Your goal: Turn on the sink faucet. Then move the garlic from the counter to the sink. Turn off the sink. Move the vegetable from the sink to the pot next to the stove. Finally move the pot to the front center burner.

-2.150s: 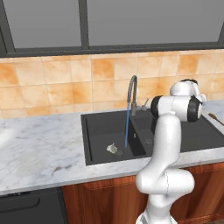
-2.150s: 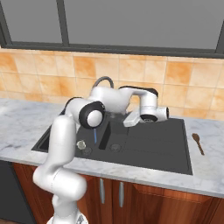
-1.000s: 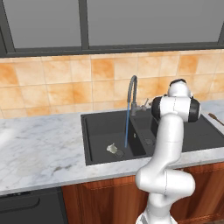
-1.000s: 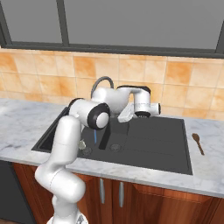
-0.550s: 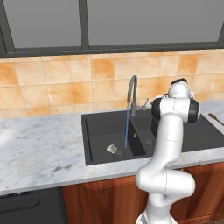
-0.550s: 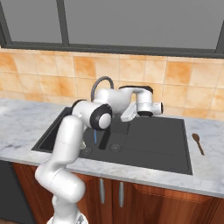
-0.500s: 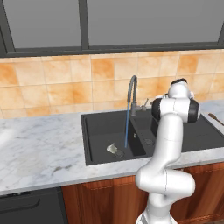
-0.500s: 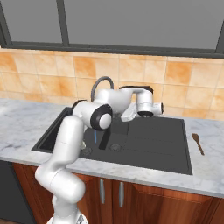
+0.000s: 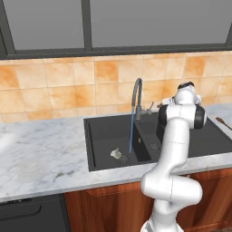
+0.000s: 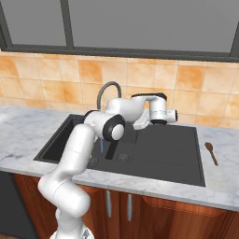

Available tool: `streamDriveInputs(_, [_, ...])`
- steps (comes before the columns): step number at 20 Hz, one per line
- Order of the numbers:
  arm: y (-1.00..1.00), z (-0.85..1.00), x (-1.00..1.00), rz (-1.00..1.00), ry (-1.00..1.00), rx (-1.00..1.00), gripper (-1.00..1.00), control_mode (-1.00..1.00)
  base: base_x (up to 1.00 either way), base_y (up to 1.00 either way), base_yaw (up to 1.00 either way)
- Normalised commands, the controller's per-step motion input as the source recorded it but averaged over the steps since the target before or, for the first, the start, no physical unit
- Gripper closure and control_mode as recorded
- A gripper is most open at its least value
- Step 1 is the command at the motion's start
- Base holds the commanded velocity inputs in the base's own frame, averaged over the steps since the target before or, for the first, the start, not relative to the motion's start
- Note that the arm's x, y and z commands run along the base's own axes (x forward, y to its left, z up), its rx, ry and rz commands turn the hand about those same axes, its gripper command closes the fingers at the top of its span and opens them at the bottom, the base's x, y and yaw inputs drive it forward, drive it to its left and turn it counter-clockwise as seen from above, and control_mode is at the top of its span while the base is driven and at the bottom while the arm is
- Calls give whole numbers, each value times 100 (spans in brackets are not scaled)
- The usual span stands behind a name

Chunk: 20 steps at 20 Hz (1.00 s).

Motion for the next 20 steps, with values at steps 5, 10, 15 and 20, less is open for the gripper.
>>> streamDriveInputs(5, [-2,0,37,0,0,0,-100,-100,0,0,0])
streamDriveInputs(10, [-2,-3,30,0,0,0,-100,-100,0,0,0])
streamDriveInputs(15, [-5,-6,18,0,0,0,-100,-100,0,0,0])
streamDriveInputs(20, [0,-2,14,0,0,0,-100,-100,0,0,0])
